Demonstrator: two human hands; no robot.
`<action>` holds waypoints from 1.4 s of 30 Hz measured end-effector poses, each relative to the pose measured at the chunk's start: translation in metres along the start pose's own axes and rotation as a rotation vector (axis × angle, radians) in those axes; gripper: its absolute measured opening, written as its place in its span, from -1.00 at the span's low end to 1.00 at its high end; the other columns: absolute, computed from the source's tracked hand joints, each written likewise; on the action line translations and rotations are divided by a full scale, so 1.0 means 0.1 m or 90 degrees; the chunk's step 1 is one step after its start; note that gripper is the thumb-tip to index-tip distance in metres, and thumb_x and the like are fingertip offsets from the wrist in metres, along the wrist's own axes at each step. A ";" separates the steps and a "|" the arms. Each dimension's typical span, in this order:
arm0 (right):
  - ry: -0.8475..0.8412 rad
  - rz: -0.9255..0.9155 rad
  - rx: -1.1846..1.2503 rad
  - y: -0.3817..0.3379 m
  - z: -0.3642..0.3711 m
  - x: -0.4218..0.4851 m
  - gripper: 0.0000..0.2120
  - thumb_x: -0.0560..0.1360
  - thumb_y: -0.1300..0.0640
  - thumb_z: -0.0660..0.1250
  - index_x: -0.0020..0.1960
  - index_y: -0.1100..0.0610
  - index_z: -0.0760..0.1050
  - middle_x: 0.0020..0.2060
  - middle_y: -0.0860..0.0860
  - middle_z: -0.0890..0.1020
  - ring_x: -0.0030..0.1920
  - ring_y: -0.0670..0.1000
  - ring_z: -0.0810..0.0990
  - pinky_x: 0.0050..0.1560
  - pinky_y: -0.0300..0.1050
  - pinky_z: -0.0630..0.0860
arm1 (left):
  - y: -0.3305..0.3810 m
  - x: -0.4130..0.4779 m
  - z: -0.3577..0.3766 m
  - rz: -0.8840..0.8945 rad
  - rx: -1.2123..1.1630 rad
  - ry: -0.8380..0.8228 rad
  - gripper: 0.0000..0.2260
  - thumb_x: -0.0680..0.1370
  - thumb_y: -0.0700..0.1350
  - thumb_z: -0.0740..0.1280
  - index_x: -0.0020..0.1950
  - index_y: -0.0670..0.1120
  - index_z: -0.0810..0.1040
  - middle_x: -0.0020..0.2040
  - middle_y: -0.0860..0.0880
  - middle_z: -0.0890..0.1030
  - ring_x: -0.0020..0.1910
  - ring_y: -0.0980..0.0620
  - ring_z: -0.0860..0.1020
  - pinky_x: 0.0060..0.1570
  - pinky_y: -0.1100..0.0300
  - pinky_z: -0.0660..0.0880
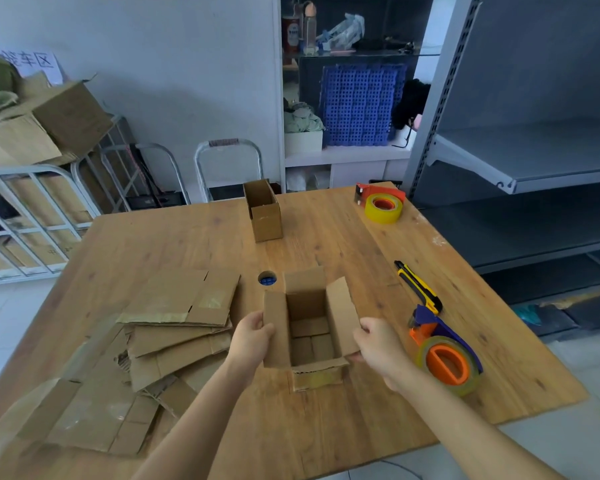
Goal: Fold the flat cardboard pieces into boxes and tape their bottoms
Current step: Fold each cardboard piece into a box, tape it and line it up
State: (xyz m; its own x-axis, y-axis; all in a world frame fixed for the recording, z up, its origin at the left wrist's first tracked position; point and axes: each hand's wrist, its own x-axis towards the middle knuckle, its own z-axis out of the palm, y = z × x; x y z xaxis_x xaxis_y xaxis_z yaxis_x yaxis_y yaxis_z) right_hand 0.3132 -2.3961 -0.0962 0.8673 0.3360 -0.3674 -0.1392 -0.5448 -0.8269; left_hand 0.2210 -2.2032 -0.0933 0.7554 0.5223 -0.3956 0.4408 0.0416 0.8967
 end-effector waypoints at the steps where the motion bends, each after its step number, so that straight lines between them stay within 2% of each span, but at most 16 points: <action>1: 0.019 -0.018 -0.010 -0.01 0.01 0.00 -0.76 0.62 0.27 0.13 -0.09 0.45 0.40 -0.10 0.40 0.51 -0.07 0.29 0.57 -0.25 -0.19 0.63 | 0.00 0.00 0.01 0.009 -0.004 -0.001 -0.79 0.62 -0.20 0.20 0.21 -0.06 0.53 0.03 -0.05 0.65 0.04 -0.04 0.60 0.13 -0.07 0.55; 3: 0.050 -0.051 -0.026 -0.07 0.02 -0.02 -0.73 0.62 0.28 0.13 -0.25 0.31 0.31 -0.31 0.29 0.37 -0.27 0.17 0.48 -0.28 -0.11 0.64 | 0.03 0.05 0.03 0.015 -0.031 0.004 -0.80 0.62 -0.09 0.23 0.19 -0.08 0.54 0.01 -0.04 0.65 0.02 -0.02 0.62 0.08 0.01 0.57; 4: 0.067 -0.065 -0.034 -0.10 0.03 0.00 -0.71 0.61 0.28 0.14 -0.29 0.22 0.27 -0.36 0.18 0.30 -0.33 0.10 0.40 -0.24 0.02 0.65 | 0.06 0.08 0.04 0.013 -0.050 0.013 -0.78 0.62 -0.03 0.22 0.19 -0.09 0.54 0.02 -0.05 0.64 0.01 -0.02 0.62 0.07 0.05 0.58; 6: 0.108 -0.087 -0.046 -0.15 0.03 0.07 -0.67 0.59 0.28 0.16 -0.33 0.14 0.23 -0.40 0.09 0.28 -0.34 0.07 0.34 -0.14 0.27 0.60 | 0.16 0.16 0.03 0.020 -0.063 0.060 -0.77 0.64 0.01 0.20 0.14 -0.11 0.51 0.00 -0.05 0.62 0.00 0.01 0.61 0.04 0.11 0.57; 10: 0.153 -0.097 -0.068 -0.30 -0.03 0.28 -0.67 0.56 0.28 0.17 -0.36 0.13 0.22 -0.42 0.08 0.28 -0.35 0.09 0.35 -0.17 0.36 0.55 | 0.28 0.33 -0.07 0.088 0.054 0.175 -0.85 0.60 -0.11 0.26 0.09 -0.14 0.55 -0.12 -0.05 0.62 -0.12 0.02 0.60 -0.01 0.05 0.60; 14: 0.172 -0.102 -0.083 -0.54 -0.08 0.69 -0.65 0.54 0.29 0.18 -0.38 0.12 0.17 -0.44 0.06 0.24 -0.37 0.10 0.35 -0.20 0.35 0.57 | 0.37 0.55 -0.11 0.075 0.133 0.184 -0.93 0.55 -0.16 0.33 0.00 -0.09 0.57 -0.14 -0.02 0.62 -0.15 0.03 0.60 -0.04 0.00 0.61; 16: 0.180 -0.106 -0.086 -0.65 -0.10 0.95 -0.64 0.53 0.28 0.18 -0.39 0.12 0.15 -0.44 0.07 0.24 -0.36 0.11 0.36 -0.22 0.34 0.57 | 0.40 0.66 -0.10 0.069 0.144 0.199 -0.95 0.51 -0.16 0.37 -0.04 -0.07 0.57 -0.13 -0.02 0.62 -0.15 0.04 0.59 -0.15 0.09 0.59; 18: 0.183 -0.103 -0.092 -0.79 -0.11 1.21 -0.64 0.54 0.27 0.19 -0.39 0.14 0.18 -0.44 0.08 0.28 -0.35 0.15 0.45 -0.21 0.29 0.60 | 0.45 0.75 -0.09 0.061 0.158 0.216 -0.93 0.49 -0.17 0.38 -0.04 -0.07 0.57 -0.13 -0.01 0.61 -0.17 0.06 0.57 -0.29 0.23 0.47; 20: 0.181 -0.110 -0.091 -0.94 -0.11 1.47 -0.66 0.56 0.27 0.18 -0.38 0.17 0.22 -0.44 0.08 0.30 -0.32 0.21 0.50 -0.17 0.25 0.61 | 0.50 0.87 -0.10 0.062 0.201 0.235 -0.91 0.50 -0.18 0.34 -0.01 -0.07 0.57 -0.11 0.02 0.58 -0.18 0.13 0.53 -0.35 0.30 0.36; 23: 0.189 -0.118 -0.088 -1.12 -0.08 1.89 -0.67 0.59 0.25 0.18 -0.35 0.21 0.27 -0.42 0.11 0.34 -0.23 0.26 0.57 -0.17 0.19 0.63 | 0.54 1.08 -0.13 0.056 0.276 0.257 -0.85 0.51 -0.21 0.26 0.01 -0.04 0.56 -0.10 0.05 0.57 -0.22 0.17 0.51 -0.40 0.34 0.33; 26: 0.199 -0.114 -0.082 -1.27 -0.05 2.32 -0.67 0.60 0.24 0.17 -0.34 0.20 0.34 -0.38 0.12 0.41 -0.22 0.19 0.58 -0.14 0.14 0.64 | 0.55 1.23 -0.18 0.030 0.332 0.289 -0.86 0.51 -0.19 0.23 -0.04 -0.03 0.55 -0.12 0.06 0.56 -0.20 0.16 0.50 -0.34 0.25 0.41; 30: 0.178 -0.095 -0.078 -1.38 0.02 2.80 -0.72 0.61 0.23 0.15 -0.24 0.29 0.46 -0.30 0.15 0.49 -0.16 0.19 0.58 -0.07 0.22 0.61 | 0.51 1.31 -0.32 0.007 0.404 0.311 -0.86 0.55 -0.15 0.19 0.00 -0.04 0.54 -0.07 0.05 0.55 -0.09 0.04 0.51 -0.19 0.13 0.49; 33: 0.163 -0.100 -0.066 -1.40 0.06 3.04 -0.70 0.61 0.24 0.13 -0.22 0.38 0.45 -0.33 0.16 0.45 -0.14 0.25 0.58 -0.08 0.28 0.59 | 0.42 1.35 -0.45 -0.004 0.428 0.332 -0.79 0.56 -0.17 0.14 0.07 -0.04 0.54 0.01 0.05 0.56 -0.03 0.02 0.52 -0.12 0.11 0.52; 36: 0.143 -0.128 -0.053 -1.42 0.10 3.13 -0.60 0.64 0.11 0.12 -0.20 0.40 0.45 -0.32 0.16 0.43 -0.14 0.28 0.58 -0.08 0.28 0.58 | 0.33 1.37 -0.56 -0.018 0.425 0.356 -0.75 0.56 -0.21 0.13 0.12 -0.05 0.55 0.05 0.03 0.60 -0.04 0.04 0.52 -0.16 0.15 0.48; 39: 0.165 -0.153 -0.055 -1.48 0.10 2.99 -0.57 0.66 0.01 0.07 -0.25 0.26 0.40 -0.33 0.11 0.43 -0.21 0.15 0.48 -0.25 -0.01 0.47 | 0.26 1.32 -0.66 -0.033 0.419 0.366 -0.73 0.57 -0.23 0.13 0.15 -0.06 0.55 0.05 0.00 0.62 -0.03 0.00 0.54 -0.12 0.12 0.52; 42: 0.277 -0.224 -0.045 -1.50 0.10 2.71 -0.70 0.66 0.06 0.10 0.11 0.23 0.52 -0.01 0.12 0.57 0.03 0.07 0.52 -0.03 -0.20 0.37 | 0.20 1.23 -0.78 -0.030 0.418 0.371 -0.64 0.53 -0.30 0.09 0.21 -0.07 0.54 0.10 -0.01 0.62 0.05 -0.02 0.56 -0.05 0.08 0.55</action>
State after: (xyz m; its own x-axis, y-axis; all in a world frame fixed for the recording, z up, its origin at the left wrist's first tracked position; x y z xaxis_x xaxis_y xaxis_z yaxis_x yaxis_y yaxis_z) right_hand 0.5641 -2.2161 -0.0761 0.9749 0.1675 0.1465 0.2131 -0.5129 -0.8316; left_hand 0.2846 -2.0716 -0.1088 0.4407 0.8917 -0.1035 0.7906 -0.3310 0.5151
